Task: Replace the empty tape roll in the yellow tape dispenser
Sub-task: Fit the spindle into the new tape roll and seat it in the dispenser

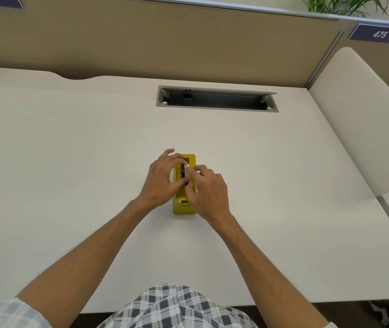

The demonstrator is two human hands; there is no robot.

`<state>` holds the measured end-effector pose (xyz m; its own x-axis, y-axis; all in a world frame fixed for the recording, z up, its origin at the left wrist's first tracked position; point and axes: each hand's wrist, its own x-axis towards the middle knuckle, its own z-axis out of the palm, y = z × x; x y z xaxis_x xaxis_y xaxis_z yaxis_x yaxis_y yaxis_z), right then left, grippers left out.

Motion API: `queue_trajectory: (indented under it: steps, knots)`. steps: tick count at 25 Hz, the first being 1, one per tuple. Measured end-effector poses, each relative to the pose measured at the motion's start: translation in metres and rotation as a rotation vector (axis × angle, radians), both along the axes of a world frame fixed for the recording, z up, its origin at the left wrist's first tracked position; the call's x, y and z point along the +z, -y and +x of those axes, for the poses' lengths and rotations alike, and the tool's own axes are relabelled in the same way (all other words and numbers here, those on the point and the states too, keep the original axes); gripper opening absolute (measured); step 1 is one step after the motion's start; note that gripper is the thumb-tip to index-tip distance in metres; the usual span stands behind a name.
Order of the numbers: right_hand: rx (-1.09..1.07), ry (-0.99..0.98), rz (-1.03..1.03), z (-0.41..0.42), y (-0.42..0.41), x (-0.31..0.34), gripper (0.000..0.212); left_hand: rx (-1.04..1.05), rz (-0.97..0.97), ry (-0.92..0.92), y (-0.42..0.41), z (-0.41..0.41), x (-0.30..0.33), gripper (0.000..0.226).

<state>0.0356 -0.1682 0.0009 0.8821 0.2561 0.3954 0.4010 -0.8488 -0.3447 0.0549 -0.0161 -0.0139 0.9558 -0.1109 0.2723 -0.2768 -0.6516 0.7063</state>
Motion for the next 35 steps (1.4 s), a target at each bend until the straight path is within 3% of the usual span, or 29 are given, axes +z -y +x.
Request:
queue_trajectory:
  steps: [4,12,19,25,31,35]
  knots:
    - [0.005,-0.001,0.009,-0.0015,0.0005,0.0001,0.029,0.021,-0.036,-0.026,0.0024,-0.0024,0.0011,0.048]
    - [0.006,-0.003,0.007,-0.0016,0.0003,0.0012,0.031,-0.001,-0.037,-0.016,0.0010,-0.0023,-0.0018,0.035]
    - [0.014,-0.011,0.019,-0.0030,-0.0003,-0.0001,0.029,0.032,-0.010,-0.038,0.0020,-0.0031,0.0003,0.049]
    - [0.016,-0.003,0.016,-0.0024,-0.0006,-0.0001,0.028,0.009,-0.003,-0.009,-0.0016,-0.0004,0.0021,0.034]
    - [0.015,-0.022,0.018,-0.0051,-0.0002,-0.0017,0.031,0.031,0.035,-0.013,0.0025,-0.0040,0.0010,0.052]
    - [0.004,-0.016,0.017,-0.0040,0.0009,-0.0011,0.030,0.007,0.057,0.020,0.0014,-0.0013,-0.0009,0.038]
